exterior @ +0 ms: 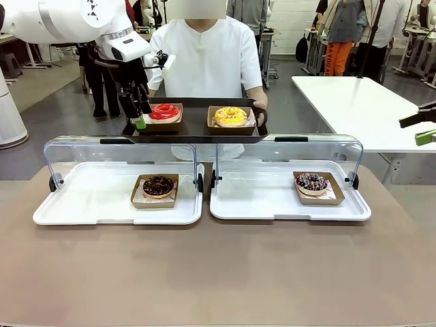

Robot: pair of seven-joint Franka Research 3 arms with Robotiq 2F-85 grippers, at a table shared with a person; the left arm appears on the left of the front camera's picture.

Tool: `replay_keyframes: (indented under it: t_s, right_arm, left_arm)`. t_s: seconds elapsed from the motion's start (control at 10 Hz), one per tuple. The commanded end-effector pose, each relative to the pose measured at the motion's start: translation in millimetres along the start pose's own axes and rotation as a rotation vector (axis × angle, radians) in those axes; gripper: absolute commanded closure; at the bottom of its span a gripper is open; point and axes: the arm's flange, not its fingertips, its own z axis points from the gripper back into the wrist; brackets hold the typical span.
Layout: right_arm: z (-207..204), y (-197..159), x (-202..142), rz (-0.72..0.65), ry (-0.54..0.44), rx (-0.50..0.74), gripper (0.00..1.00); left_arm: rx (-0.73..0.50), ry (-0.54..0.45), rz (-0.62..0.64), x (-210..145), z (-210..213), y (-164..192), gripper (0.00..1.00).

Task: Provide the desired donut to the person.
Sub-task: Place the picked Paper togo box onto the Handle tray extended by the person.

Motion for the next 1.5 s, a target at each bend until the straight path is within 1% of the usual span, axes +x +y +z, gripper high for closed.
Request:
replay_keyframes:
  t_s: [0.0,0.2,0.4,0.7,1.0,1.1,1.3,1.4]
  right_arm:
    - [-1,0,0,0.0,-0.001,0.0,0.0]
    - [-1,0,0,0.0,-0.001,0.0,0.0]
    - [-1,0,0,0.0,-0.001,0.0,0.0]
    - [-1,0,0,0.0,-0.001,0.0,0.0]
    - [-1,0,0,0.0,-0.001,0.0,0.0]
    - [-1,0,0,0.0,-0.001,0.0,0.0]
    - [-1,0,0,0.0,-0.001,0.0,0.0]
    - [-1,0,0,0.0,-0.001,0.0,0.0]
  left_arm:
    - [-0.022,-0.018,-0.019,-4,6,-1,0.0]
    - [-0.042,-0.005,-0.007,-5,9,-5,0.0]
    - [-0.092,0.033,-0.015,-11,19,-23,0.0]
    - [-0.118,0.018,-0.074,-36,47,-77,0.0]
    - [-0.099,-0.004,-0.099,-70,54,-124,0.0]
    - [-0.086,-0.012,-0.105,-80,58,-131,0.0]
    - [-0.063,-0.03,-0.079,-94,63,-143,0.0]
    - [-0.105,0.015,-0.079,-83,65,-129,0.0]
